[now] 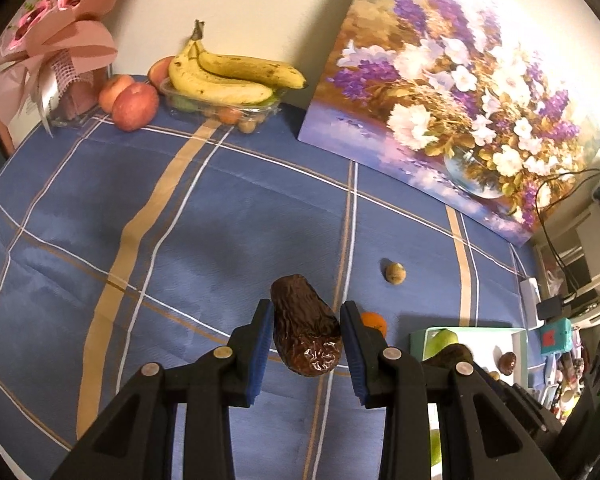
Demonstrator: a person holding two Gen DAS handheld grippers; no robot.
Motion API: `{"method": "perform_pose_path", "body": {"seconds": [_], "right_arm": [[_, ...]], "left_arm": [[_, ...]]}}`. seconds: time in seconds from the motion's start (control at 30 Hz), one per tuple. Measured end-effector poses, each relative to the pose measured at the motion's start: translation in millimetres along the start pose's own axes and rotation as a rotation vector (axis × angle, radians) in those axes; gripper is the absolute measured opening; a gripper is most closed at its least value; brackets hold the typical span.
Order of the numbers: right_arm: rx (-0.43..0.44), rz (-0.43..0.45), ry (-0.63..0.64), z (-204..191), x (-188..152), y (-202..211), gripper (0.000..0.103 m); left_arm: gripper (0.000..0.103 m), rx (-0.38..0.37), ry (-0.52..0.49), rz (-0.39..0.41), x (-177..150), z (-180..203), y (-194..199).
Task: Organize fruits
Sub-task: 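Carry both dark dates over the white tray with both tools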
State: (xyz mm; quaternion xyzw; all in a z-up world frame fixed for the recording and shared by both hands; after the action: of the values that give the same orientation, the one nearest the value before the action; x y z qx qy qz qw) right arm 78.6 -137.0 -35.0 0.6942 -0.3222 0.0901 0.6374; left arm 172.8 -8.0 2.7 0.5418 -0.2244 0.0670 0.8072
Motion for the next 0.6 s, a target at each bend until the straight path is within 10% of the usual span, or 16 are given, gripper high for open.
{"method": "perform_pose_path", "body": {"seconds": [0.6], "right_arm": [[-0.262,0.058,-0.247,136.3,-2.8,72.2,0.034]], "left_arm": [[0.036,-0.096,-0.249,-0.065,-38.9,116.4,-10.1]]}}
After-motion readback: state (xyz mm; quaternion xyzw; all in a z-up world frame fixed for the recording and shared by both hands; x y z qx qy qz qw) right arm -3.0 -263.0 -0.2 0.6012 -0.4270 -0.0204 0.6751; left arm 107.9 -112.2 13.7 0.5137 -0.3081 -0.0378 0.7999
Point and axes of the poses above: each gripper's, at about its wrist camera, not at the fingertips, and y roughly against the way its jaws point, z to its right, x to its top, the point moved 3 cm from there along -y, roughly the way its jaws point
